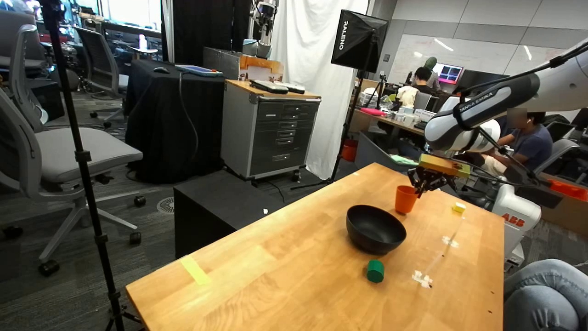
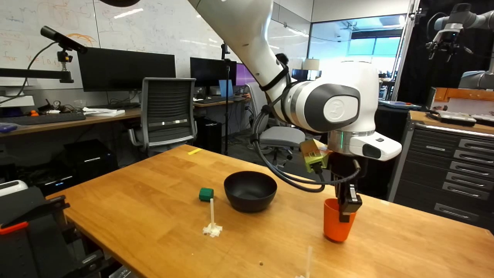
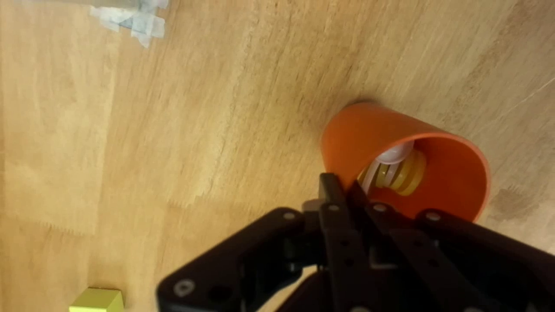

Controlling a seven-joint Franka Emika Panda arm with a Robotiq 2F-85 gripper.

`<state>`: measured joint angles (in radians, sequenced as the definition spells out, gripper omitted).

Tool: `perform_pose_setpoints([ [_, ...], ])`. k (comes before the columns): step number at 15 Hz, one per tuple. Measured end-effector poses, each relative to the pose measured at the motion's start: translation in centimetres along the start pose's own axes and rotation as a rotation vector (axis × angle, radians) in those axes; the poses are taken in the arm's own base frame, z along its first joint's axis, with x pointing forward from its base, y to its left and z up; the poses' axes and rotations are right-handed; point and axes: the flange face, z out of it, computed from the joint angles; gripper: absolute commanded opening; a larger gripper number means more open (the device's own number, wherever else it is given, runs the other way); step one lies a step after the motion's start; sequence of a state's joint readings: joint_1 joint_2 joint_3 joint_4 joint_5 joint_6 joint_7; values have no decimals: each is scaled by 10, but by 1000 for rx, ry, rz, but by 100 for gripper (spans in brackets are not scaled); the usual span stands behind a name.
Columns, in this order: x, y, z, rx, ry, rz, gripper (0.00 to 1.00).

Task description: Pour the coins from the cup into the bowl

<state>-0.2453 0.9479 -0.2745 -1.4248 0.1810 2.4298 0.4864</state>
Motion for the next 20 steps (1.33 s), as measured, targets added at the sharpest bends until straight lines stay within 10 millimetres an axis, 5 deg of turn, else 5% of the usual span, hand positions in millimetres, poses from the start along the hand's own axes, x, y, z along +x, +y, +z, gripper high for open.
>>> perform_pose_setpoints([
  [9,-28,-22,-18,35,62,-55,5],
  [15,-84,-38,-19,66,190,-166,5],
  [20,-139,-20,-9,107,339,-262,5],
])
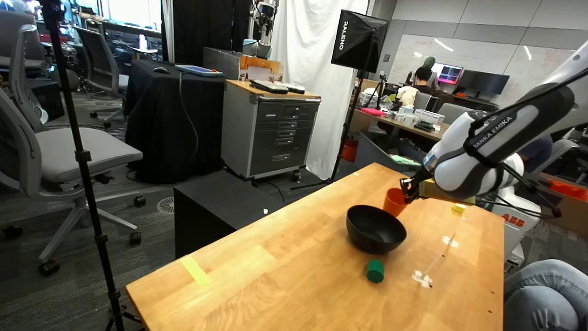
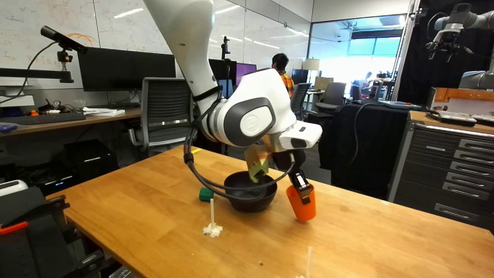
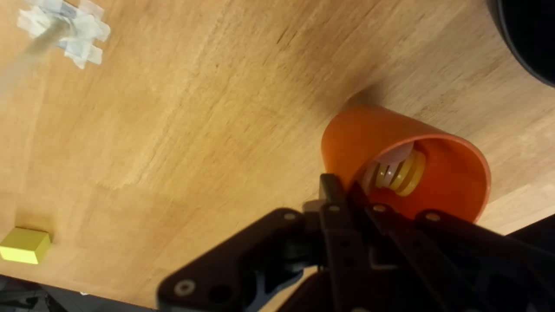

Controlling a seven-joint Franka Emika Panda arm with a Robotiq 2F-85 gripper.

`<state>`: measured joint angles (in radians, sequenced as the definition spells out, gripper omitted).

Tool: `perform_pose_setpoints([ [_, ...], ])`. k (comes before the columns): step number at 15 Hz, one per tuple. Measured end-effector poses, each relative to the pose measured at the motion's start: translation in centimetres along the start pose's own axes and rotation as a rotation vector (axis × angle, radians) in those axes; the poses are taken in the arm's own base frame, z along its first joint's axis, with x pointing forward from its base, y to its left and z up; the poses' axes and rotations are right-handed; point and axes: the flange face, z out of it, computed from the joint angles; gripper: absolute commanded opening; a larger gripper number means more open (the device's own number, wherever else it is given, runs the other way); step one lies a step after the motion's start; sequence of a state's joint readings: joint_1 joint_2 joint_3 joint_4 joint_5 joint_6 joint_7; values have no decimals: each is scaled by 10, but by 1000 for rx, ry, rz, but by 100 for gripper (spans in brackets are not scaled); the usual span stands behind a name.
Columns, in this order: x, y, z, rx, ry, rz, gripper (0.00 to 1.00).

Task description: Pour the coins from the cup into the bowl

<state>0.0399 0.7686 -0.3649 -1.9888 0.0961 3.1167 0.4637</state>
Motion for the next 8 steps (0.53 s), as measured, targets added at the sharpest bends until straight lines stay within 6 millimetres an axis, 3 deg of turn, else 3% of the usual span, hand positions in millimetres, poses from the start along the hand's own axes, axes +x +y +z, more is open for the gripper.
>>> perform_pose_setpoints([
  [4,-34,16,-18,40,104,-54,5],
  [8,-39,25,-42,69,171,-43,4],
])
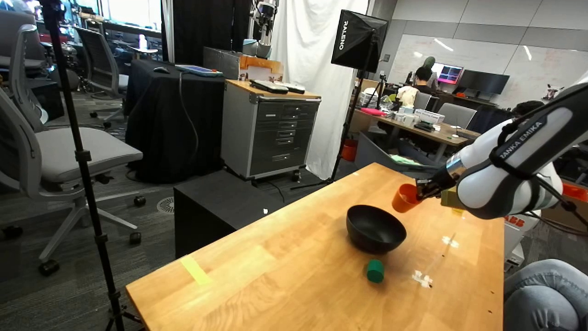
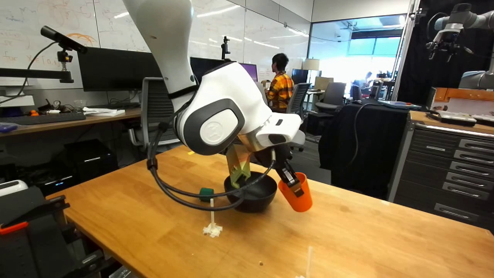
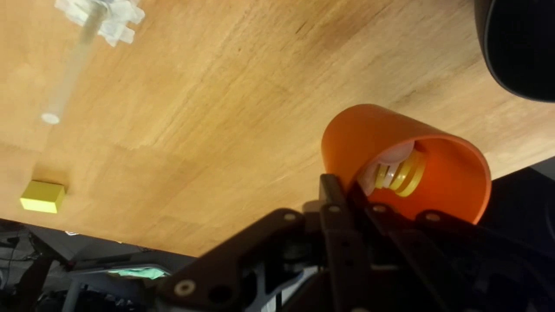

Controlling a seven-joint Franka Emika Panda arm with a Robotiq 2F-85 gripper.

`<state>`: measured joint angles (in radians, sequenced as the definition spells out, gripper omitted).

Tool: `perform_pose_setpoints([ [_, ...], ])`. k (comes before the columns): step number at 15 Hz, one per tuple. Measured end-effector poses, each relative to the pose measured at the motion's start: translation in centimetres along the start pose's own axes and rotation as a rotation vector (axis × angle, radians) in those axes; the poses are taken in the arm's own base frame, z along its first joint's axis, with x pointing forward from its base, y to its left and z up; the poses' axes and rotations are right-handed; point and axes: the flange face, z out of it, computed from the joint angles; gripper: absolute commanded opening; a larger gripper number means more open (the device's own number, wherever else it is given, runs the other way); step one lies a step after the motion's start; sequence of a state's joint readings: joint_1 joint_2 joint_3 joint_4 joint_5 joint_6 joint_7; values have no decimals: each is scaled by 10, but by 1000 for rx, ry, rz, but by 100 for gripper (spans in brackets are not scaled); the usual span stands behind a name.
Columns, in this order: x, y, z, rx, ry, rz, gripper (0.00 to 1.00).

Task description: Pour the coins from the cup into the bowl

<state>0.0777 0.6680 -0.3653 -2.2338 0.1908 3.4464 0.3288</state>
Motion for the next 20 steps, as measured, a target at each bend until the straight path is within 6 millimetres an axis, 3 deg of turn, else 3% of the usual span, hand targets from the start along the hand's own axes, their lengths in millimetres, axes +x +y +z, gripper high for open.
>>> perform_pose_setpoints([
  [4,12,-11,-17,36,43,54,4],
  [9,2,-28,-18,56,60,90,4],
  [20,-61,-65,-11,106,235,47,4],
])
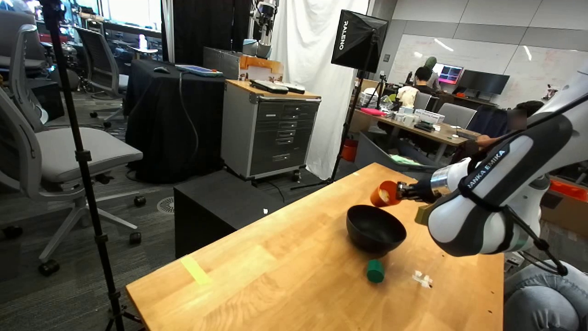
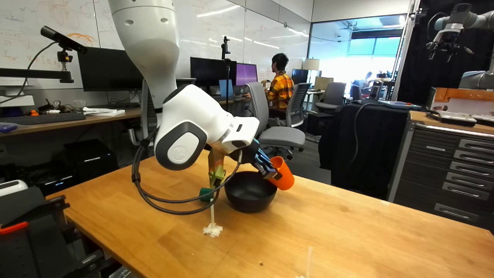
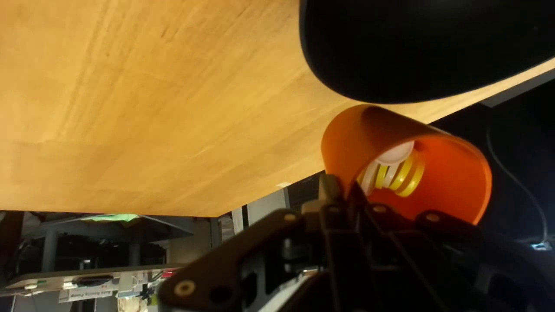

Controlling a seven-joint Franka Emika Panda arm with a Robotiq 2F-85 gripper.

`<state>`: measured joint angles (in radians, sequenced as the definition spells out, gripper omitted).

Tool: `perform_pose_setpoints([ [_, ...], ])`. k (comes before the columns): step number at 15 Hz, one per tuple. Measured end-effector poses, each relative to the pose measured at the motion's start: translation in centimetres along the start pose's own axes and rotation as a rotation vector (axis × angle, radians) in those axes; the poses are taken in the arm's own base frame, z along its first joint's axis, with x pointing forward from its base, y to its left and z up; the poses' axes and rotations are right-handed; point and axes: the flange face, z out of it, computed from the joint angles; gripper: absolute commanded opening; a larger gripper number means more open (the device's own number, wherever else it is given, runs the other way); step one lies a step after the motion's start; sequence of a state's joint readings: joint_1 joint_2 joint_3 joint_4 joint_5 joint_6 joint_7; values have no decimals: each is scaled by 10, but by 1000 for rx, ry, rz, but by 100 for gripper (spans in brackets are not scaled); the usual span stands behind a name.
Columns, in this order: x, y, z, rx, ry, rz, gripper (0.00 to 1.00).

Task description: Pour the coins from the cup into the bowl

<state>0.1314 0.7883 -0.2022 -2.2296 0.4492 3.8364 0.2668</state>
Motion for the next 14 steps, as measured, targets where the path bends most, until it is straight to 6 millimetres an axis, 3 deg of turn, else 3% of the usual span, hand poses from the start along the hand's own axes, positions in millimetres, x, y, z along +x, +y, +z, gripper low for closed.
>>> perform_pose_setpoints([
  [9,-32,-14,-8,81,208,-25,4],
  [14,-38,-9,6,82,276,-53,4],
])
